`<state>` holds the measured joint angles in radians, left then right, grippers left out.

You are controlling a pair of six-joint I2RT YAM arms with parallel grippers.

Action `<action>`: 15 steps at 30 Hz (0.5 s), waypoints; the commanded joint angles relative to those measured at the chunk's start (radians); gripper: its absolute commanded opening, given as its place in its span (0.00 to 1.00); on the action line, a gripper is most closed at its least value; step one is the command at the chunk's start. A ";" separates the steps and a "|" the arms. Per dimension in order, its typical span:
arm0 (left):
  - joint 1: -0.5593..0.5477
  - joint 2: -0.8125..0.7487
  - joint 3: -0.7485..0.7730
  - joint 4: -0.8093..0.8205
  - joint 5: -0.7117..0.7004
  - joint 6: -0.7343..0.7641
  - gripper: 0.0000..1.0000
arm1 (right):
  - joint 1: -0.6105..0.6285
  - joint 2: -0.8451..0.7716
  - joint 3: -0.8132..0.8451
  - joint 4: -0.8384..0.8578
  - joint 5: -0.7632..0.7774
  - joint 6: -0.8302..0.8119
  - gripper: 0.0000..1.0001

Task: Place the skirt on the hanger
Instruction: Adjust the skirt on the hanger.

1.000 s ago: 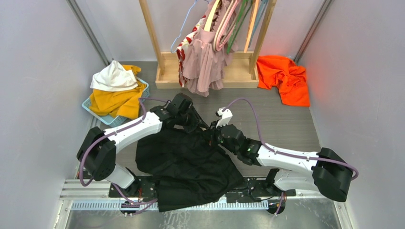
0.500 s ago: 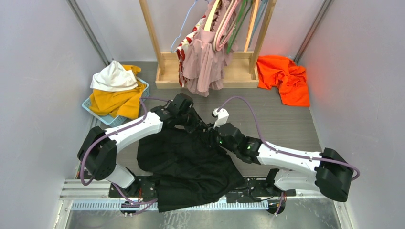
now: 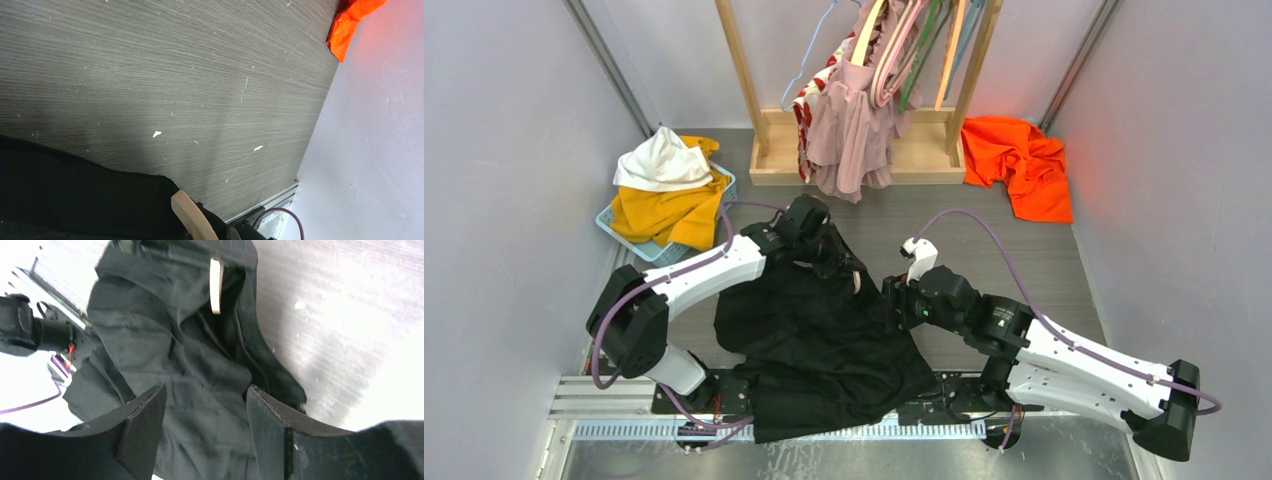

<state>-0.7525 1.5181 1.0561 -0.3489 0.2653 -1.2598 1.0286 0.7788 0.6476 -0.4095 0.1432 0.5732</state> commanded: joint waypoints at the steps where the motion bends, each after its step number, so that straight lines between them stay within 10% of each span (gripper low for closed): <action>1: 0.002 -0.040 0.033 0.013 0.003 0.095 0.00 | 0.005 -0.025 -0.001 -0.138 -0.079 0.092 0.64; 15: 0.003 -0.037 0.057 -0.002 0.030 0.132 0.00 | 0.005 -0.048 -0.118 -0.145 -0.140 0.146 0.65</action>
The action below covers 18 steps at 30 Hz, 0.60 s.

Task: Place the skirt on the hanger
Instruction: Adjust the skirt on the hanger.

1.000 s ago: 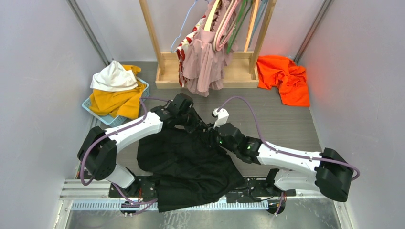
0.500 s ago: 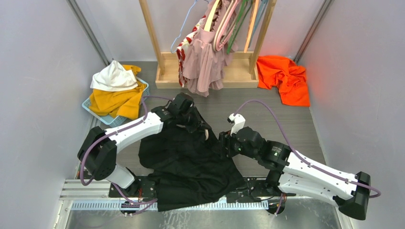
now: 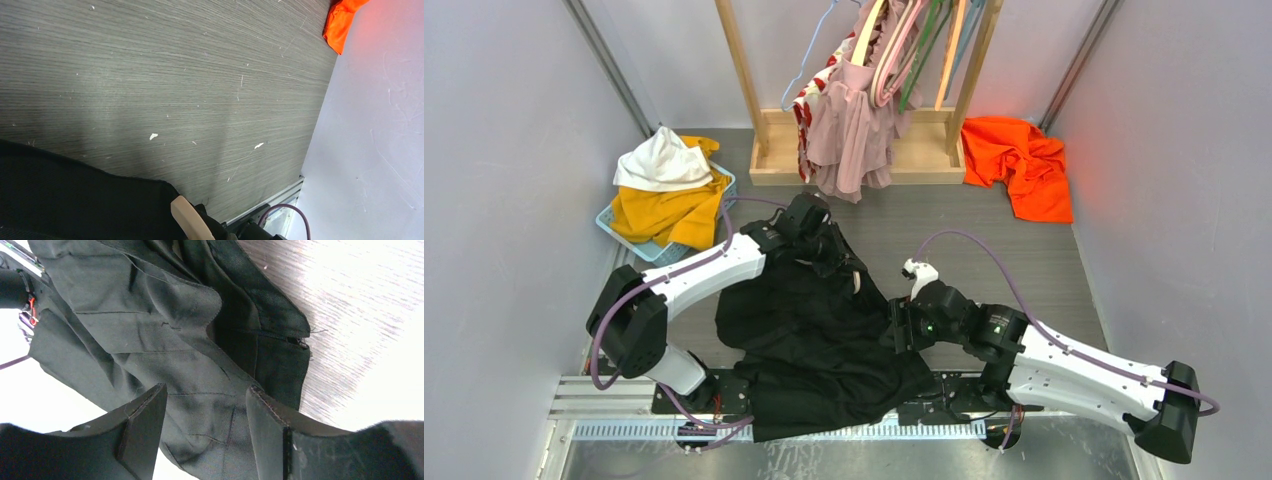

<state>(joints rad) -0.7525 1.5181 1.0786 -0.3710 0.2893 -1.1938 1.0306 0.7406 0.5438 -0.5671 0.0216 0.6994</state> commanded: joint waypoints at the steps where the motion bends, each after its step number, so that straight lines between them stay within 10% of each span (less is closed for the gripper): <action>1: 0.003 -0.036 0.034 0.020 0.005 0.066 0.00 | 0.003 -0.004 -0.022 0.023 -0.027 0.023 0.65; 18: 0.002 -0.027 0.035 0.022 0.024 0.079 0.00 | 0.014 -0.141 -0.014 -0.065 0.053 0.068 0.65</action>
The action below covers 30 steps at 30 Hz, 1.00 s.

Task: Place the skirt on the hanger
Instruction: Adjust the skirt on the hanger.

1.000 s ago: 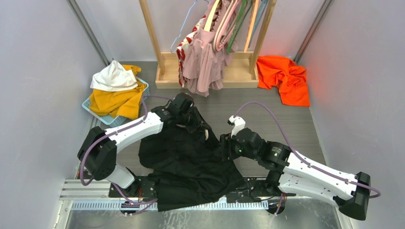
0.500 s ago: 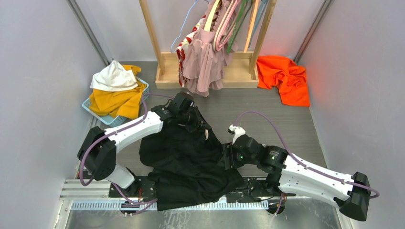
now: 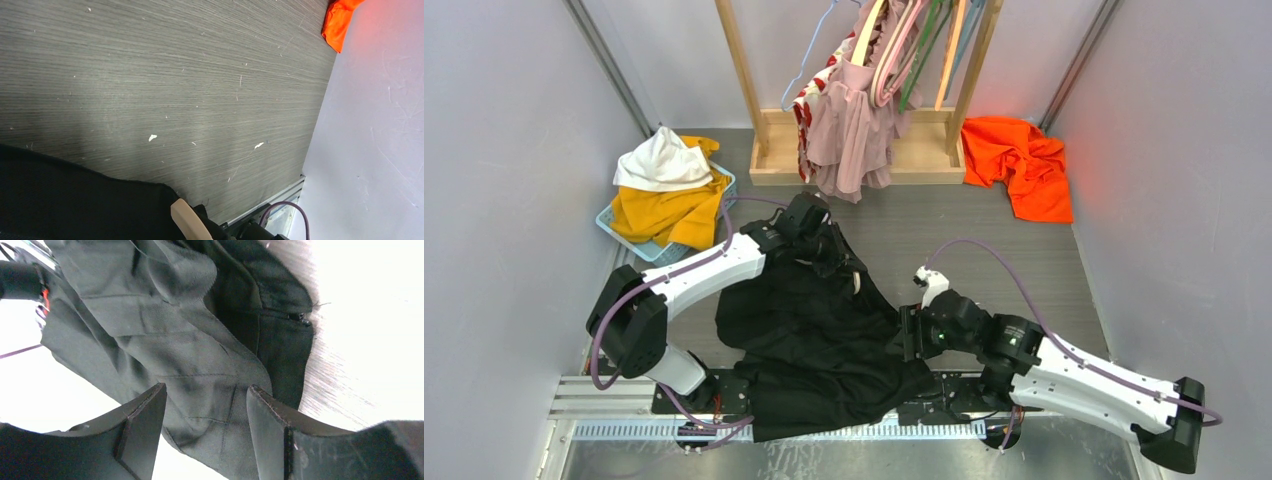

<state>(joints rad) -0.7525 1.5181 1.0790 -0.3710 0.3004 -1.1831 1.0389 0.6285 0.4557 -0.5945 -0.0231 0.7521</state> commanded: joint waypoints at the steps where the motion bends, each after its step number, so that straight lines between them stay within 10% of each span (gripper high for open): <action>1: 0.002 -0.029 0.031 0.018 0.016 0.070 0.00 | 0.004 -0.011 0.088 -0.060 0.125 0.021 0.65; 24: 0.002 -0.072 0.025 -0.003 0.013 0.091 0.00 | 0.005 -0.030 -0.067 0.221 -0.261 0.144 0.53; 30: 0.003 -0.077 0.044 -0.021 0.012 0.101 0.00 | 0.005 -0.007 -0.032 0.073 -0.219 0.114 0.51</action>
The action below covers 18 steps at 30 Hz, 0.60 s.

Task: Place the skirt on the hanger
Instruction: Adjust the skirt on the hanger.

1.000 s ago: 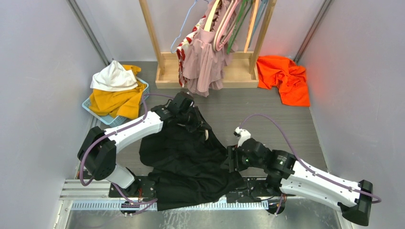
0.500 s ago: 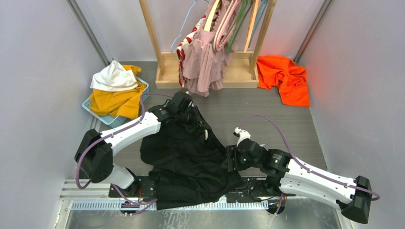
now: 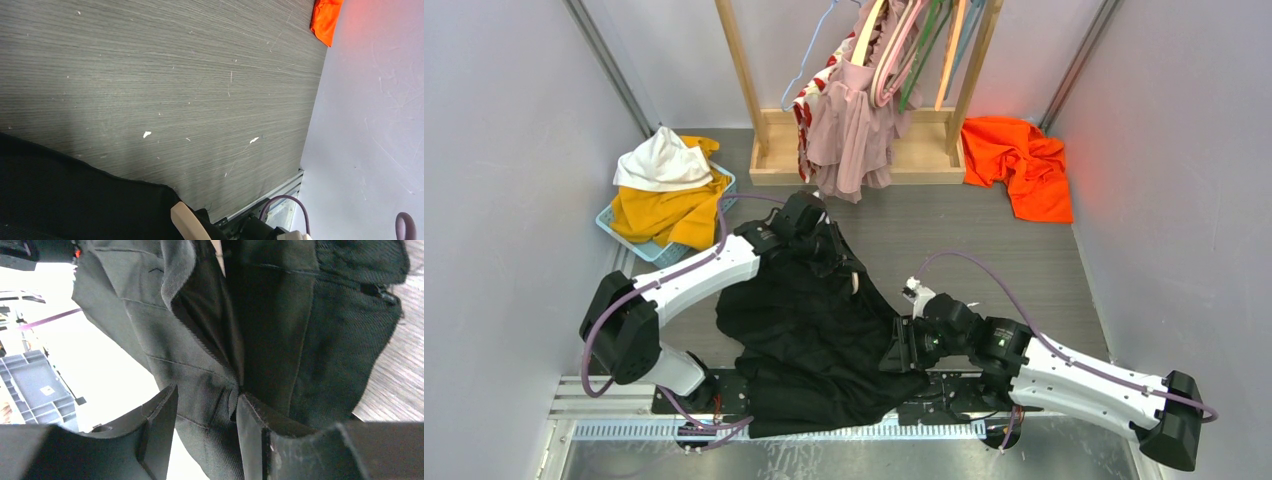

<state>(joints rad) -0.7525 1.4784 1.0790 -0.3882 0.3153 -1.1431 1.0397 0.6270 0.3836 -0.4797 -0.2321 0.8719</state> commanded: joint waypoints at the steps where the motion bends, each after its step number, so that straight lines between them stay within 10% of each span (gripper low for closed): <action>1: 0.003 -0.038 0.047 -0.007 -0.003 0.064 0.00 | 0.005 -0.012 0.038 -0.049 -0.007 -0.009 0.51; 12: 0.003 -0.039 0.057 -0.015 -0.002 0.075 0.00 | 0.006 0.054 0.030 -0.035 -0.082 -0.011 0.70; 16: 0.004 -0.031 0.071 -0.021 0.006 0.088 0.00 | 0.006 0.094 0.019 0.062 -0.166 0.003 0.50; 18: 0.003 -0.033 0.080 -0.034 0.012 0.113 0.00 | 0.007 0.095 0.035 0.082 -0.200 0.009 0.13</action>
<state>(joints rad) -0.7525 1.4693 1.1015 -0.4248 0.3180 -1.1172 1.0409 0.7181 0.3836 -0.5079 -0.3279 0.8650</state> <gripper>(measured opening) 0.192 0.398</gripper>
